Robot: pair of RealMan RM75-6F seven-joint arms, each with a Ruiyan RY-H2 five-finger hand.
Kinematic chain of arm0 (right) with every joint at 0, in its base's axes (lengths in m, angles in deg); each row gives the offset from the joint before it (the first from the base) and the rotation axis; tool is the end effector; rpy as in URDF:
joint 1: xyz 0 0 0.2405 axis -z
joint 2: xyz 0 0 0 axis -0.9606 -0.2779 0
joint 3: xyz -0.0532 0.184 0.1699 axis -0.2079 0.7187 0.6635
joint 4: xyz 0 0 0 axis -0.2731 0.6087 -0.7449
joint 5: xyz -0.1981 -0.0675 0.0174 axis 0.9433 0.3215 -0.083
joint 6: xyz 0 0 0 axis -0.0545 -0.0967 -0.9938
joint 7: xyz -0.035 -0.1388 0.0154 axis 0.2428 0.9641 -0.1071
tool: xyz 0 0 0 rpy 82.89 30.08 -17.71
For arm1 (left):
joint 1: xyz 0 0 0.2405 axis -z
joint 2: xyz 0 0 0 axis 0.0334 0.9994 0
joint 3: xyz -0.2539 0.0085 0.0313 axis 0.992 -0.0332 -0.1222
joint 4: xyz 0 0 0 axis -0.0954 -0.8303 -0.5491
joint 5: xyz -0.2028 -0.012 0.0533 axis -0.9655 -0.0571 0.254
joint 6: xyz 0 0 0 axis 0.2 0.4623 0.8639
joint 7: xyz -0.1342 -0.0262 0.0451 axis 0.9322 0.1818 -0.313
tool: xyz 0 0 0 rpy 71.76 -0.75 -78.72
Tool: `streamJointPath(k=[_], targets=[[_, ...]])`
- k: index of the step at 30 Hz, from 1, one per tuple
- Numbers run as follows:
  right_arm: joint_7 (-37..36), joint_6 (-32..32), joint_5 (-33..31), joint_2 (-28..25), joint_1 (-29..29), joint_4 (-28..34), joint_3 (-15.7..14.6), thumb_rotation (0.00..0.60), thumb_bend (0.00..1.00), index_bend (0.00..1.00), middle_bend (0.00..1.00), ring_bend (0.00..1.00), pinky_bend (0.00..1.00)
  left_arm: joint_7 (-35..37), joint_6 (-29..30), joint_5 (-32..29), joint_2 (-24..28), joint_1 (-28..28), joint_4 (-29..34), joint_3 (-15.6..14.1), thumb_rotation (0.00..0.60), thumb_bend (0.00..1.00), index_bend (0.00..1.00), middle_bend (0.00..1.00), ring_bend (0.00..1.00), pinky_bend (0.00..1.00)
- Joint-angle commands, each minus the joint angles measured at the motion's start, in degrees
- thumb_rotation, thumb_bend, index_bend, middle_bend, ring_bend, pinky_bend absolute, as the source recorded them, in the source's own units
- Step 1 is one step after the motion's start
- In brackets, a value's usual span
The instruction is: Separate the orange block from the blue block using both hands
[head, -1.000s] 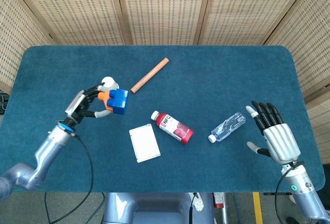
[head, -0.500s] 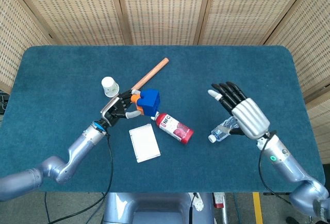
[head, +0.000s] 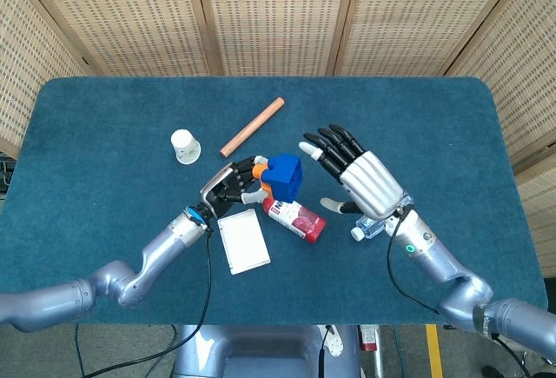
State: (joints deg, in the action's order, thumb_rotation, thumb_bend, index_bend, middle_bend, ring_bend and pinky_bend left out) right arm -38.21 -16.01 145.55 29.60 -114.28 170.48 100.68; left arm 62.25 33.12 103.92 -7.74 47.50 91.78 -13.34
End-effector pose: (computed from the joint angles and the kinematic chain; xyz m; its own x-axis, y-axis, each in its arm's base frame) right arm -0.1037 -0.3513 0.0949 0.2015 0.1172 0.9725 -0.6611 -0.7163 0.2233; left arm -0.0595 0.3680 -0.0248 -0.8183 0.5693 0.0799 0.3225 0.3394 0.8836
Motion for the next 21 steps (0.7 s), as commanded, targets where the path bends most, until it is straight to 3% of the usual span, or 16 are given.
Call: streamJointPath(k=[1,6,15,21], targets=[[1.5,-0.3,-0.7,1.6,-1.0,0.0,0.2,0.6,0.0,0.12,0.16,0.0,0.0,0.0,-0.4,-0.3,-0.1,0.1,0.4,0.3,0.6,0.27,0.55,0.54,0.0,0.0],[2.1,-1.0,-2.0,3.5,-1.8,-0.4,0.6,0.6,0.0,0.25,0.24,0.0,0.0,0.1,-0.5,-0.3,-0.2,-0.1,0.8,0.6,0.6,0.27,0.56,0.54,0.0,0.0],[1.7,-2.4,-3.0,5.0,-2.6,-1.0,0.2,0.6,0.0,0.33,0.31,0.0,0.0,0.5,-1.0,0.2,-0.7,-0.2,0.7,0.6,0.6,0.27,0.56,0.54,0.0,0.0],[1.7,-2.8,-3.4,5.6,-3.1,-0.8,-0.1,0.6,0.07,0.37,0.36,0.01,0.0,0.8,-1.1,0.4,-1.1,-0.2,0.7,0.6,0.6,0.27,0.56,0.54,0.0,0.0]])
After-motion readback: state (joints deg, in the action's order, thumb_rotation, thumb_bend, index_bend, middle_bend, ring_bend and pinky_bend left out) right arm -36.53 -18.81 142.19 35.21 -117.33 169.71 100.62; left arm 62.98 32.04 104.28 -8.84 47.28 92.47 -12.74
